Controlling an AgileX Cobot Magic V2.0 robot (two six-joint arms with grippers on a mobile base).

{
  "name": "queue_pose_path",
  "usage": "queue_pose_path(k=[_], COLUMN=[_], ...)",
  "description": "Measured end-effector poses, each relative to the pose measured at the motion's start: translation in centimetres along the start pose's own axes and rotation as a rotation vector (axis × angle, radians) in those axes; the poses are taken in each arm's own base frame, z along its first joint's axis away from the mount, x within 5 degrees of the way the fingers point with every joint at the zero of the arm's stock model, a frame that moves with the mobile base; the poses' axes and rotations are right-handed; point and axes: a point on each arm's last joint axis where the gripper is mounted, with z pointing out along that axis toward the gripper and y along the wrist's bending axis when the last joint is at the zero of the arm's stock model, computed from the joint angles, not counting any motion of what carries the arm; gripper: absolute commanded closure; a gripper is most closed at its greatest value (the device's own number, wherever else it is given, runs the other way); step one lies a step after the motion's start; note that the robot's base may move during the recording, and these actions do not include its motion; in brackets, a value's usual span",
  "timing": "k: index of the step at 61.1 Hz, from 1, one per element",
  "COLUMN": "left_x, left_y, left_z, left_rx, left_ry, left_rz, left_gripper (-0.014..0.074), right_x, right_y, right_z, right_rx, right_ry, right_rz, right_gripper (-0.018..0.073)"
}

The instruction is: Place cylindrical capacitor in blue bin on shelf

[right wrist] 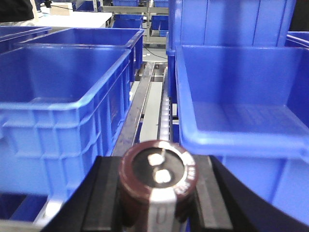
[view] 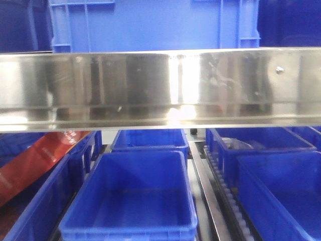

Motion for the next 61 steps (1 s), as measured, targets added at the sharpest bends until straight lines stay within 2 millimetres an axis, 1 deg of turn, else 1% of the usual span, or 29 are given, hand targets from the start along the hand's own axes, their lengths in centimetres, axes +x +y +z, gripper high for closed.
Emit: queue_pose_path(k=[61], left_x=[0.0], left_y=[0.0], left_z=[0.0], left_rx=[0.0], left_ry=[0.0], left_rz=[0.0], left_gripper=[0.0707], right_x=[0.0], right_y=[0.0], right_z=[0.0], right_rx=[0.0], right_ry=[0.0], right_rz=[0.0], right_gripper=[0.0659])
